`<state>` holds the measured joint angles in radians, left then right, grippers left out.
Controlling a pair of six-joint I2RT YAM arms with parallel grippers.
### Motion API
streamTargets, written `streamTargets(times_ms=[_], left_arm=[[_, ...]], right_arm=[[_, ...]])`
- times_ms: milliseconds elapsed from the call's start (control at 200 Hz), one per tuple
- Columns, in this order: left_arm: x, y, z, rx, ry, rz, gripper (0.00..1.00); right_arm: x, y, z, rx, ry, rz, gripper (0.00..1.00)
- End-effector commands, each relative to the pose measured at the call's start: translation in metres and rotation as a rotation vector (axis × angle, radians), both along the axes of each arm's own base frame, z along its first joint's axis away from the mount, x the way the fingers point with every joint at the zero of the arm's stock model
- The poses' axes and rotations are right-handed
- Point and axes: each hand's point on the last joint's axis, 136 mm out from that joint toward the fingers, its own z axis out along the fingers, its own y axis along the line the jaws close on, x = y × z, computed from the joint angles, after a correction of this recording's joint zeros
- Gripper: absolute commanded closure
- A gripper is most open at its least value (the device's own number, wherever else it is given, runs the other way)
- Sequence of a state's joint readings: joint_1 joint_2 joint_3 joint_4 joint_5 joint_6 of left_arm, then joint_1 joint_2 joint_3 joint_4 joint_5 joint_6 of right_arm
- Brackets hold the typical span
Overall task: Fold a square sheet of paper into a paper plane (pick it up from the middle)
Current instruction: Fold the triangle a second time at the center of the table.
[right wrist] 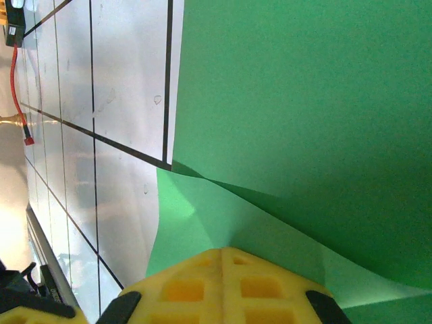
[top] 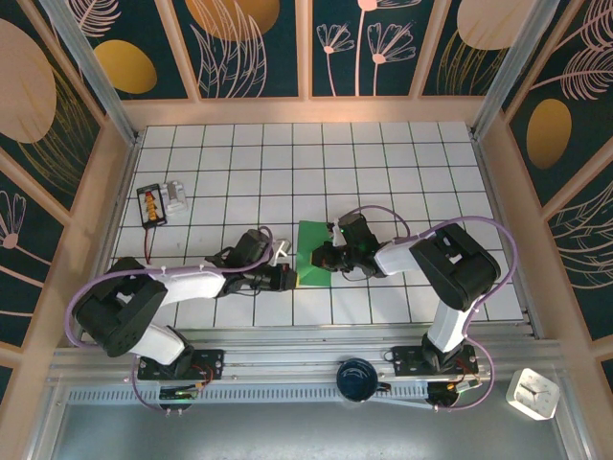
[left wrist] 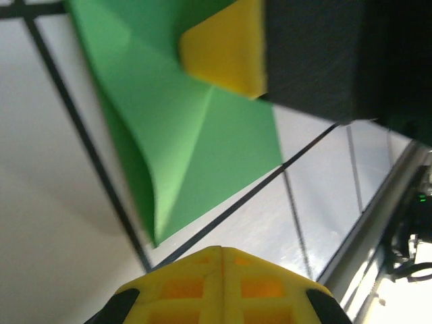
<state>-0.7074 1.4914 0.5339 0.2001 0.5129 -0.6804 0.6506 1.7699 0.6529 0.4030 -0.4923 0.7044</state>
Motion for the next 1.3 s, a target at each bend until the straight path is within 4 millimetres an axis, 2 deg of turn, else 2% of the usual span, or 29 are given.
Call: streamTargets(times_ms=[0, 140, 330, 525, 791, 1076, 1296], left_arm=[[0.01, -0.014, 0.01, -0.063, 0.015, 0.008, 1.0], [0.022, -0.013, -0.006, 0.013, 0.011, 0.024, 1.0], [0.024, -0.01, -0.027, 0.064, 0.034, 0.031, 1.0], [0.02, 0.002, -0.044, 0.121, 0.054, 0.044, 1.0], [0.007, 0.009, -0.055, 0.094, 0.142, 0.064, 1.0], [-0.016, 0.02, -0.068, 0.09, 0.291, 0.136, 1.0], [-0.019, 0.032, -0.077, 0.179, 0.31, 0.151, 1.0]], right_arm=[[-0.02, -0.048, -0.057, -0.248, 0.108, -0.06, 1.0], [-0.02, -0.048, -0.056, -0.247, 0.105, -0.058, 1.0], [-0.02, -0.048, -0.055, -0.247, 0.098, -0.054, 1.0], [-0.019, -0.047, -0.054, -0.247, 0.095, -0.05, 1.0], [-0.018, -0.045, -0.052, -0.241, 0.087, -0.04, 1.0], [-0.004, -0.025, -0.021, -0.162, -0.001, 0.007, 1.0], [-0.001, -0.01, 0.007, -0.077, -0.055, 0.043, 0.97]])
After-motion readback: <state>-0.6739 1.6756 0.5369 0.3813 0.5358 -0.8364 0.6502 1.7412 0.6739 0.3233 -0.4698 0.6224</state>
